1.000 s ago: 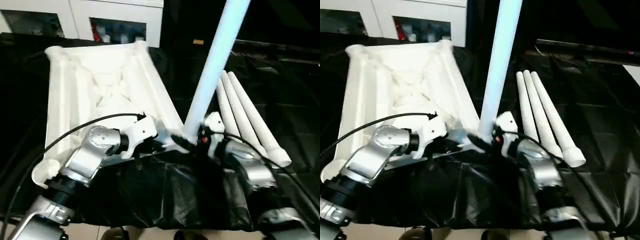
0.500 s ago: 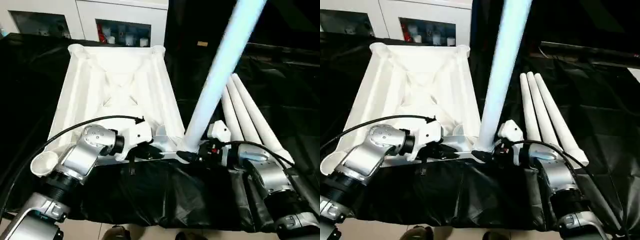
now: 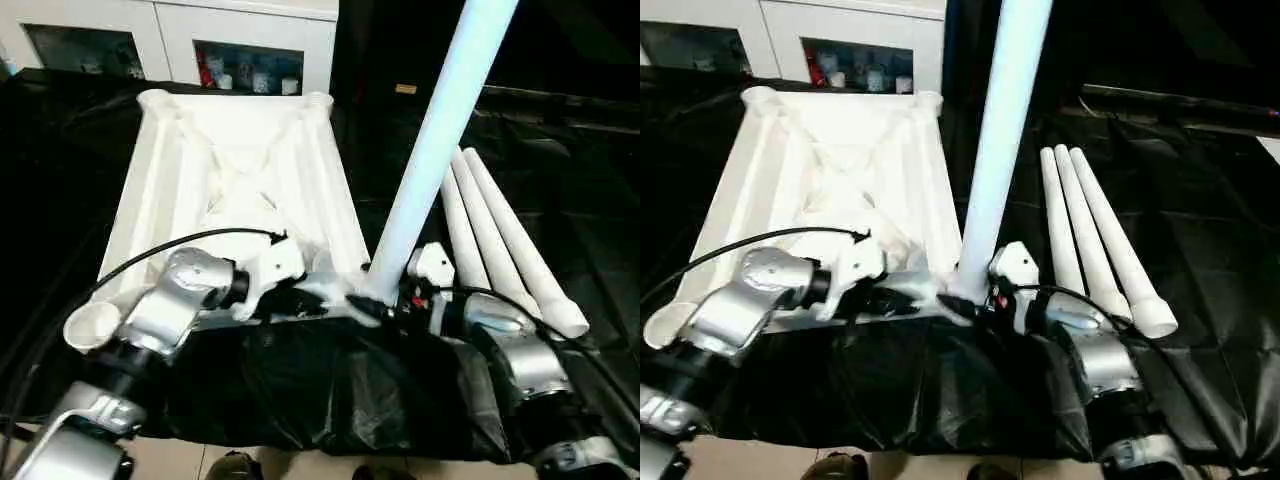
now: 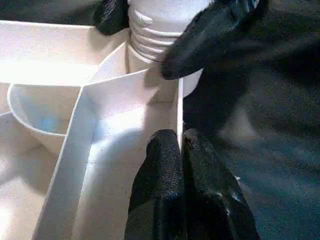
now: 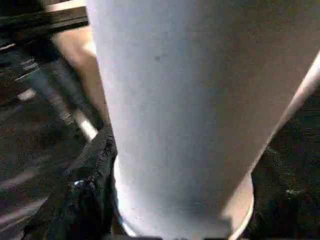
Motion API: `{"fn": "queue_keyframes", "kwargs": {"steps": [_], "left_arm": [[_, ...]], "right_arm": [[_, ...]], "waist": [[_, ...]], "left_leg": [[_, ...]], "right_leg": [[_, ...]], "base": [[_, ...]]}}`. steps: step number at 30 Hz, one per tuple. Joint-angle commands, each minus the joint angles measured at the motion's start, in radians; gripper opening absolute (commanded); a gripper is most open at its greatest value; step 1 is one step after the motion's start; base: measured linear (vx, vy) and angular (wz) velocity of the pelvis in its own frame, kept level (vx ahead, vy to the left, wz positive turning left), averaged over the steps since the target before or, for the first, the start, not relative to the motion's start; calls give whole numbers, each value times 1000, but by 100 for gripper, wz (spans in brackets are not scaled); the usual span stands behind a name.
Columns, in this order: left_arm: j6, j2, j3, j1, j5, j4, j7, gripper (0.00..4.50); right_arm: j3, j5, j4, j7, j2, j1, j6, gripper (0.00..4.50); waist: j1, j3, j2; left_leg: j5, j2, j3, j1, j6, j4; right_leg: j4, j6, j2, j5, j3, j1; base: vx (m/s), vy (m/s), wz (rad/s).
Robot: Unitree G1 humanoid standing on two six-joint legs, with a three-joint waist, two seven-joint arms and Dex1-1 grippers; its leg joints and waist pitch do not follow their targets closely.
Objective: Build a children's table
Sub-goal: Rotate leg to tighten
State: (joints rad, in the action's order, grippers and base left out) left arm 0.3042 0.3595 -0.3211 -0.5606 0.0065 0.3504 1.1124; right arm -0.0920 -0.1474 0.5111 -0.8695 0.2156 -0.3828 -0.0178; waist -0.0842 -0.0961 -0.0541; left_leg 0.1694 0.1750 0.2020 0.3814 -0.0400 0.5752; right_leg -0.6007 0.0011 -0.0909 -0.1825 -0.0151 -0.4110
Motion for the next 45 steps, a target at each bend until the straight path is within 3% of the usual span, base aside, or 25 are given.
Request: {"fn": "queue_keyframes", "kwargs": {"steps": [1,3,5,8,11,12,16,19,20,21,22,23,27,30,32,35,36,38,40,41,43,44,45], "left_arm": [[33,-124,-2,-34,-18,7,-136,0],[41,-159,1,-46,-5,24,-188,0],[57,-219,13,-65,15,54,-287,0],[63,-233,17,-68,22,60,-311,0],[46,-236,4,-59,42,58,-320,0],[42,-230,-2,-51,47,50,-312,0],[9,-196,-7,-31,46,27,-259,0],[-43,-127,-17,0,21,-11,-147,0],[-45,-114,-17,6,15,-20,-127,0],[-45,-109,-17,8,13,-23,-118,0],[-45,-109,-17,8,13,-23,-118,0],[-50,-77,-19,19,-1,-39,-68,0],[-76,-18,-21,32,-14,-47,24,0],[-90,7,-19,34,-24,-42,65,0],[-97,24,-20,33,-31,-39,93,0],[-104,40,-15,26,-32,-26,122,0],[-105,43,-15,25,-34,-26,127,0],[-110,53,-16,20,-39,-19,144,0],[-113,60,-17,16,-42,-14,157,0],[-119,64,-17,12,-40,-6,165,0],[-123,66,-17,10,-39,0,170,0],[-126,69,-18,7,-40,6,179,0],[-126,69,-18,7,-40,6,179,0]], "right_arm": [[-58,48,82,111,-94,-6,30,276],[-48,65,111,189,-126,-23,37,275],[-22,94,182,368,-181,-69,64,275],[-14,100,201,416,-197,-83,75,275],[-7,88,207,417,-222,-96,60,310],[-4,81,202,405,-230,-97,49,345],[8,61,185,350,-226,-94,39,373],[-18,54,133,242,-166,-73,15,396],[-27,49,120,210,-150,-65,13,396],[-31,47,114,197,-143,-63,13,396],[-31,47,114,197,-143,-63,13,396],[-49,32,78,103,-99,-42,12,396],[-83,1,-1,-92,-2,4,17,396],[-94,-7,-33,-178,43,20,25,396],[-101,-8,-46,-231,72,27,25,365],[-112,-12,-50,-286,106,27,32,351],[-114,-15,-53,-294,112,28,34,326],[-120,-24,-63,-318,127,29,40,322],[-123,-30,-70,-333,136,28,47,309],[-125,-34,-77,-346,142,29,50,294],[-126,-35,-80,-354,145,30,52,283],[-127,-33,-84,-366,148,31,55,282],[-127,-33,-84,-366,148,31,55,277]], "waist": [[8,52,4],[10,50,6],[18,52,5],[25,55,6],[29,57,6],[28,58,9],[28,61,14],[28,63,14],[29,69,21],[29,69,21],[27,69,19],[25,72,20],[16,80,18],[11,82,17],[9,80,12],[1,75,15],[0,76,15],[-4,73,21],[-4,76,18],[-5,75,23],[-5,77,19],[-6,77,24],[-5,77,22]], "left_leg": [[336,54,-25,-29,-15,-83],[368,51,-31,-29,-24,-86],[366,51,-32,-26,-30,-88],[375,49,-34,-25,-22,-88],[372,48,-33,-21,-13,-89],[371,50,-32,-22,-8,-89],[354,50,-32,-17,-1,-90],[342,49,-31,-11,11,-89],[302,51,-29,-13,21,-86],[302,51,-29,-13,21,-86],[282,51,-23,-17,34,-82],[274,51,-23,-18,38,-81],[167,50,-19,-16,85,-68],[128,50,-16,-17,113,-63],[137,51,-16,-18,115,-63],[185,54,-15,-23,96,-66],[188,54,-15,-23,92,-66],[198,56,-17,-24,81,-69],[197,55,-15,-25,75,-68],[194,55,-17,-25,74,-68],[183,54,-16,-23,76,-67],[179,54,-18,-22,76,-67],[179,53,-17,-22,77,-66]], "right_leg": [[81,-202,-52,-346,30,23],[92,-165,-55,-442,29,19],[93,-154,-53,-445,29,18],[100,-126,-54,-467,27,18],[99,-127,-51,-445,27,18],[100,-128,-51,-430,28,16],[93,-143,-50,-374,27,21],[91,-147,-49,-341,27,27],[82,-168,-48,-271,28,28],[82,-168,-48,-271,28,28],[80,-191,-45,-232,28,27],[78,-196,-46,-220,28,30],[56,-246,-41,-51,23,41],[48,-272,-41,20,22,43],[50,-278,-42,2,22,44],[59,-268,-45,-97,24,39],[59,-265,-46,-105,24,39],[61,-258,-47,-132,25,36],[59,-258,-44,-122,24,37],[58,-260,-45,-114,24,38],[56,-261,-44,-95,23,39],[54,-264,-45,-86,23,40],[55,-265,-44,-83,22,40]], "base": [[0,0,0],[0,0,0],[0,0,0],[0,0,0],[0,0,0],[0,0,0],[0,0,0],[0,0,0],[0,0,0],[0,0,0],[0,0,0],[0,0,0],[0,0,0],[0,0,0],[0,0,0],[0,0,0],[0,0,0],[0,0,0],[0,0,0],[0,0,0],[0,0,0],[0,0,0],[0,0,0]]}}
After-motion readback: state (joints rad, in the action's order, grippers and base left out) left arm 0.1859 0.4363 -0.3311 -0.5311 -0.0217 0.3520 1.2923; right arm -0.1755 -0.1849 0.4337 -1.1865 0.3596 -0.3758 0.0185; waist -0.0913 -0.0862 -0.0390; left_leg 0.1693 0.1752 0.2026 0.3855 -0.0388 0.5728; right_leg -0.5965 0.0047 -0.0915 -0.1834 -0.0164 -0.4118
